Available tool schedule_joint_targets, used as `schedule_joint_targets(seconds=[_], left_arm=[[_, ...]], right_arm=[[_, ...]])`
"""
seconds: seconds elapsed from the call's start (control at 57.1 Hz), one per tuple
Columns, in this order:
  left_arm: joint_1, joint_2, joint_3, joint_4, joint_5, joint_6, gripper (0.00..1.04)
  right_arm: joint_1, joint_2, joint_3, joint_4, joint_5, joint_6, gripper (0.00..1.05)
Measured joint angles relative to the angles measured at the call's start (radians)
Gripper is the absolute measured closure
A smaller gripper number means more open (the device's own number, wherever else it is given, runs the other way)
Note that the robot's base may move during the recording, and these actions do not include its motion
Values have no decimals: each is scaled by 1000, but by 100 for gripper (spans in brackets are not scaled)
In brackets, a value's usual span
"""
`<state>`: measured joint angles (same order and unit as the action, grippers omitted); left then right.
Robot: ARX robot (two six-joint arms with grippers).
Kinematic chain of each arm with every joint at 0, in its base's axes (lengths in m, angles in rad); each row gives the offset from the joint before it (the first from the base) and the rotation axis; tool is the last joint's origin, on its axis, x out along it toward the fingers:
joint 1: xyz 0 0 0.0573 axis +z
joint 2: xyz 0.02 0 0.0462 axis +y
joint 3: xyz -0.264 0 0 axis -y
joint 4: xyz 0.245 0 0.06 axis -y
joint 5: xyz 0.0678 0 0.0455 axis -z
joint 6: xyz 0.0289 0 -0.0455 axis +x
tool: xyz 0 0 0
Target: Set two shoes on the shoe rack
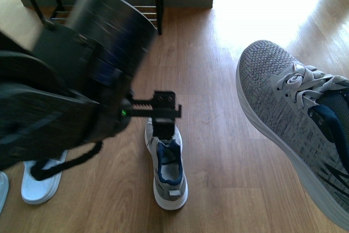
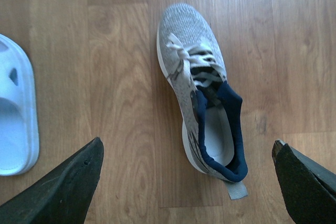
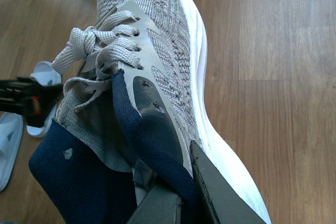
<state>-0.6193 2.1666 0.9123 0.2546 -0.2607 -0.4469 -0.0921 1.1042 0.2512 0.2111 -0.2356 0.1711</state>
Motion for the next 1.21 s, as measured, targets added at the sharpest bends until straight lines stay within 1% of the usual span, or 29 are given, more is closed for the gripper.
schedule_joint_targets(seconds=[0.158,0.315,0.595,0.857,1.032,1.085,1.155,1.208], left_arm=[[-25,165,109,-29,7,-3,9],[-23,301,190,-32,34,3,9],[-15,459,331,-68,74,35,9],[-18,585,473,-147,66,45,9],[-22,608,512,-181,39,47,9],[-23,616,520,-187,30,48,15],[-24,635,533,-190,24,48,27],[-25,644,537,-192,21,45,34]], right_arm=[[0,0,0,0,0,0,104],[0,0,0,0,0,0,104],[0,0,0,0,0,0,104],[0,0,0,0,0,0,104],[0,0,0,0,0,0,104],[0,0,0,0,0,0,104],[0,0,0,0,0,0,104],[0,0,0,0,0,0,104]])
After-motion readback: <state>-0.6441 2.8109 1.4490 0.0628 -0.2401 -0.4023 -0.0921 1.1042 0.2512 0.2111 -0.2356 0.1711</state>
